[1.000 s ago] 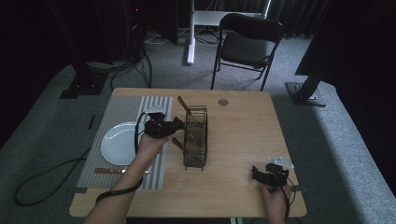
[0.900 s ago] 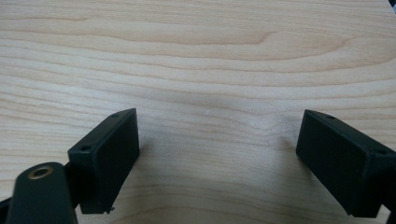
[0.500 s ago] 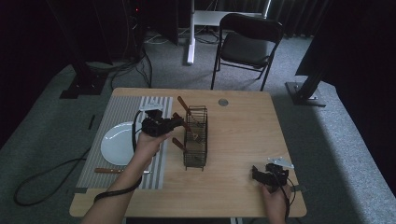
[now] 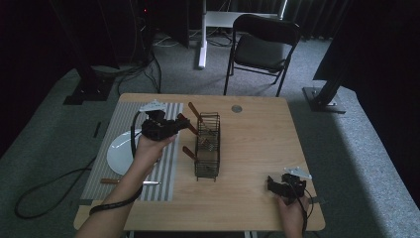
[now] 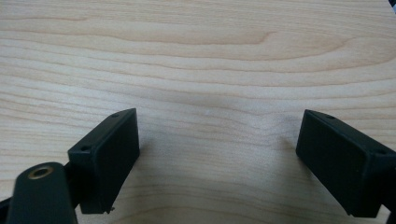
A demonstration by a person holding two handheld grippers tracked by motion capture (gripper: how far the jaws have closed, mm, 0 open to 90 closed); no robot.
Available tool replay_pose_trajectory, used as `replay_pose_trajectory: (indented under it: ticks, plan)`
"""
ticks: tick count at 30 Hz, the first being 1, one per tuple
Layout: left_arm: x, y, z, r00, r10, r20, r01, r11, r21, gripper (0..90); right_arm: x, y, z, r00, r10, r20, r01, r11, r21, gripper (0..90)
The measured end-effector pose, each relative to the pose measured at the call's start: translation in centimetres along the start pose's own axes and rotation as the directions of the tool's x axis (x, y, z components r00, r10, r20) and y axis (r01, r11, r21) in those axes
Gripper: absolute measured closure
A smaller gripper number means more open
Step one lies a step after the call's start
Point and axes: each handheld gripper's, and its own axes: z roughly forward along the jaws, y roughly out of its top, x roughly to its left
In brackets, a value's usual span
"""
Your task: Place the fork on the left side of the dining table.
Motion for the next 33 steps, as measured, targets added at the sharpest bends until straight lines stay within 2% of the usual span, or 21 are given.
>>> replay_pose_trajectory:
  ticks: [3, 7, 11, 20, 22, 23, 25, 26, 27, 29, 30, 31, 32, 33]
  plan:
    - [-0.1, 0.8, -1.2, 1.0, -0.002, 0.005, 0.002, 0.9996, -0.028, 80.6, 0.0, 0.0, 0.0, 1.0, 0.001, 0.0, -0.001, 1.0, 0.0, 12.9]
    - [-1.0, 1.7, -2.8, 0.9982, 0.051, -0.031, -0.053, 0.9967, -0.062, 80.6, 0.0, 0.0, 0.0, 1.0, 0.001, 0.0, -0.001, 1.0, 0.0, 12.9]
    - [-1.4, 2.4, -4.1, 0.9962, 0.074, -0.046, -0.077, 0.9947, -0.068, 80.6, 0.0, 0.0, 0.0, 1.0, 0.0, 0.0, 0.0, 1.0, 0.001, 12.9]
    - [0.2, 3.3, -6.1, 0.9943, 0.052, -0.093, -0.061, 0.994, -0.091, 80.5, 0.0, 0.0, 0.0, 1.0, 0.001, 0.0, -0.001, 1.0, 0.0, 13.0]
    - [0.4, 3.0, -6.4, 0.989, 0.073, -0.129, -0.086, 0.9908, -0.104, 80.6, 0.0, 0.0, 0.0, 1.0, 0.001, 0.0, -0.001, 1.0, 0.0, 12.9]
    - [0.4, 3.0, -6.4, 0.989, 0.073, -0.129, -0.086, 0.9908, -0.104, 80.5, 0.0, 0.0, 0.0, 1.0, 0.001, 0.0, -0.001, 1.0, 0.0, 12.9]
    - [0.8, 2.5, -6.6, 0.9897, 0.06, -0.13, -0.075, 0.9913, -0.108, 80.6, 0.0, 0.0, 0.0, 1.0, 0.001, 0.0, -0.001, 1.0, 0.001, 12.9]
    - [1.4, 2.2, -6.6, 0.9878, 0.051, -0.147, -0.067, 0.9922, -0.105, 80.6, 0.0, 0.0, 0.0, 1.0, 0.0, 0.0, 0.0, 1.0, 0.001, 12.9]
    - [1.4, 2.2, -6.6, 0.9878, 0.051, -0.147, -0.067, 0.9922, -0.105, 80.6, 0.0, 0.0, 0.0, 1.0, 0.0, 0.0, 0.0, 1.0, 0.001, 12.9]
    - [2.3, 1.9, -6.7, 0.9884, 0.03, -0.149, -0.045, 0.9937, -0.103, 80.6, 0.0, 0.0, 0.0, 1.0, 0.001, 0.0, -0.001, 1.0, 0.0, 12.9]
    - [3.3, 1.5, -6.8, 0.9849, 0.007, -0.173, -0.026, 0.9939, -0.107, 80.6, 0.0, 0.0, 0.0, 1.0, 0.001, 0.0, -0.001, 1.0, 0.0, 12.9]
    - [3.3, 1.5, -6.8, 0.9849, 0.007, -0.173, -0.026, 0.9939, -0.107, 80.6, 0.0, 0.0, 0.0, 1.0, 0.001, 0.0, -0.001, 1.0, 0.0, 12.9]
    - [4.3, 1.0, -7.0, 0.9827, -0.03, -0.183, 0.008, 0.9929, -0.118, 80.6, 0.0, 0.0, 0.0, 1.0, 0.001, 0.0, -0.001, 1.0, 0.0, 12.9]
    - [4.3, 1.0, -7.0, 0.9827, -0.03, -0.183, 0.008, 0.9929, -0.118, 80.6, 0.0, 0.0, 0.0, 1.0, 0.001, 0.0, -0.001, 1.0, 0.0, 12.9]
